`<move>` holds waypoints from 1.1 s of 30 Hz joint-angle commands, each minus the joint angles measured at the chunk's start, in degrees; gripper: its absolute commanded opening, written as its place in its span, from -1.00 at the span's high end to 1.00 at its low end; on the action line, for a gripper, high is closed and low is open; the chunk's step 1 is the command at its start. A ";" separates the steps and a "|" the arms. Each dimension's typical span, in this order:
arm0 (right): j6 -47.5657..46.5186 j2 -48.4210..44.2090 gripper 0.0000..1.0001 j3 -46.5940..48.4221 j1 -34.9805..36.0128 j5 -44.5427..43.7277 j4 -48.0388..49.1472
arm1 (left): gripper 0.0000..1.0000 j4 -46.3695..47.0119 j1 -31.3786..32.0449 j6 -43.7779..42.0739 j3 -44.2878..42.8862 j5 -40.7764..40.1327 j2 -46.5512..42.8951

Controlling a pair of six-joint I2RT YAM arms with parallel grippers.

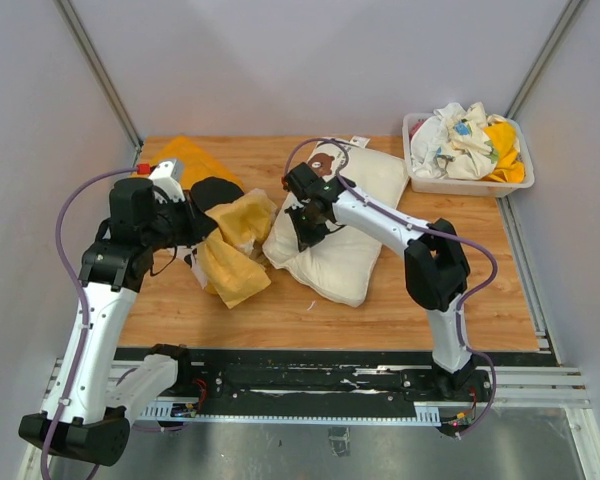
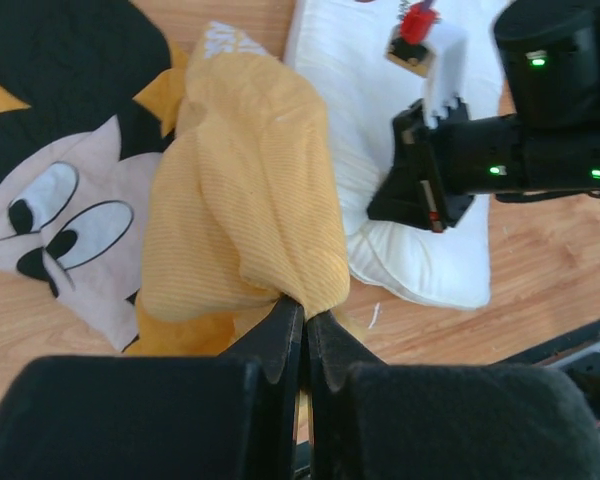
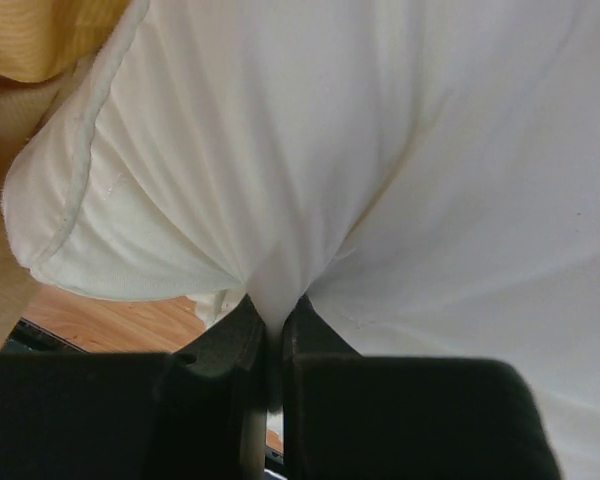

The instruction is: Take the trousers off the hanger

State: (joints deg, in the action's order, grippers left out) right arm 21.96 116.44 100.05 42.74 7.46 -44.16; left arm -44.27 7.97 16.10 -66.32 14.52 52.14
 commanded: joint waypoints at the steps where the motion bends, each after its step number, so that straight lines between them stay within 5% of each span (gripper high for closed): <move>1: -0.69 2.22 0.98 4.90 2.68 -2.30 -2.81 | 0.88 5.72 -0.41 0.51 1.00 10.25 -1.43; 15: 6.05 10.50 0.99 26.58 4.20 6.42 -7.89 | 0.83 12.38 -0.41 1.70 7.39 20.06 -2.56; 24: 11.57 14.03 0.99 31.53 2.95 11.37 -1.20 | 0.83 15.35 -0.41 2.99 9.99 24.39 -3.51; 33: 15.22 17.43 0.99 25.87 2.04 11.21 9.29 | 0.83 19.18 -0.41 4.79 11.53 29.47 -3.44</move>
State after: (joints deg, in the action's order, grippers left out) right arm 34.61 132.27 127.09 45.65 17.93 -42.09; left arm -29.32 7.94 19.33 -55.61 38.70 49.45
